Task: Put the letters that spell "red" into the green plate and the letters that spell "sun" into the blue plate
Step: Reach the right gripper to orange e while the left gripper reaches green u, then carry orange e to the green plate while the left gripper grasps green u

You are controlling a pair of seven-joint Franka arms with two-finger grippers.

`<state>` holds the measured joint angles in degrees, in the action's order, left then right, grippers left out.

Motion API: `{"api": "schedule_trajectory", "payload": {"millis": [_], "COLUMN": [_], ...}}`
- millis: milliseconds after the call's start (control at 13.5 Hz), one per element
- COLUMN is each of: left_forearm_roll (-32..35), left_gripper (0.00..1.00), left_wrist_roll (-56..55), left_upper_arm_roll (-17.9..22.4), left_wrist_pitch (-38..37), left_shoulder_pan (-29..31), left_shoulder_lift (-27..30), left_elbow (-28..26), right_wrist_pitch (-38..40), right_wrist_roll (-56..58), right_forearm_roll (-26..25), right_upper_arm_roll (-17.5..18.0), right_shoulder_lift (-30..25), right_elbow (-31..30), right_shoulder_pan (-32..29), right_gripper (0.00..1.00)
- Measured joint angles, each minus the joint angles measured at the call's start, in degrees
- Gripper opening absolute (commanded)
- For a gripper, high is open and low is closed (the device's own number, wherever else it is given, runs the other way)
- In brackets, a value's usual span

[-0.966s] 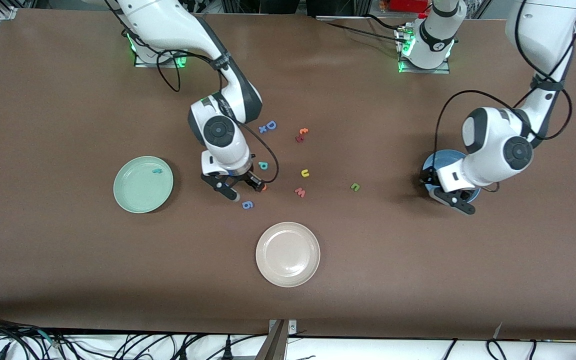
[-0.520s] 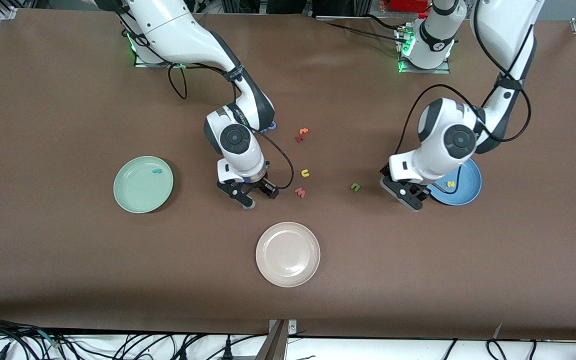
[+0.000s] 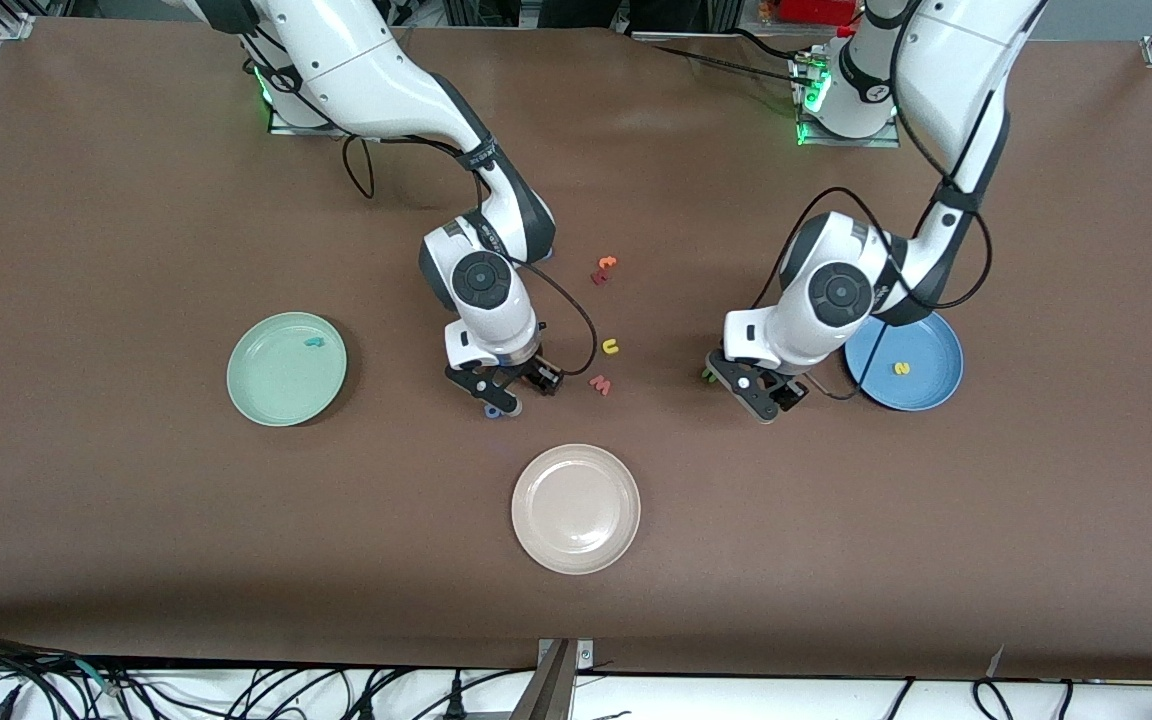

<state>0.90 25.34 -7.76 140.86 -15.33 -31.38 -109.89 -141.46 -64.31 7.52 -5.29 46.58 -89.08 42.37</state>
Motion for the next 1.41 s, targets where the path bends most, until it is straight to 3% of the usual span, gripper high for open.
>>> {"api": "schedule_trajectory", "payload": {"millis": [223, 446, 520, 595, 892, 1115, 1412], "left_forearm_roll": [-2.1, -3.6, -3.7, -3.7, -3.7, -3.7, -3.7], "left_gripper": [0.86, 0.85, 0.84, 0.82, 0.75, 0.73, 0.64], "left_wrist_roll": [-0.2, -0.3, -0.5, -0.9, -2.5, -3.0, -6.1], "left_upper_arm_roll": [0.0, 0.0, 0.0, 0.0, 0.0, 0.0, 0.1], "left_wrist_pitch": [0.2, 1.3, 1.4, 1.8, 3.8, 4.1, 4.1], "left_shoulder_pan": [-0.5, -1.3, -1.7, -2.1, -3.3, -3.3, -3.3], "left_shoulder_lift": [-1.6, -2.3, -2.5, -2.8, -3.8, -4.3, -4.4], "left_elbow": [0.5, 0.5, 0.5, 0.6, 0.6, 0.6, 0.6], "right_wrist_pitch": [0.4, 1.6, 1.8, 2.4, 4.8, 7.0, 10.3], "right_wrist_roll": [0.1, 0.2, 0.3, 0.3, 0.3, 1.1, 3.4], "right_forearm_roll": [0.0, 0.0, 0.0, -0.1, -0.1, -0.1, -0.1], "right_upper_arm_roll": [0.0, 0.0, 0.0, 0.0, 0.0, 0.0, -0.7], "right_shoulder_lift": [0.0, 0.0, 0.0, 0.0, -0.3, -0.5, -1.0], "right_elbow": [0.1, 0.2, 0.2, 0.2, 0.6, 0.8, 0.9], "right_shoulder_pan": [0.1, 0.3, 0.4, 0.6, 0.9, 1.1, 1.2], "right_gripper": [0.61, 0.54, 0.44, 0.29, 0.29, 0.0, 0.0]}}
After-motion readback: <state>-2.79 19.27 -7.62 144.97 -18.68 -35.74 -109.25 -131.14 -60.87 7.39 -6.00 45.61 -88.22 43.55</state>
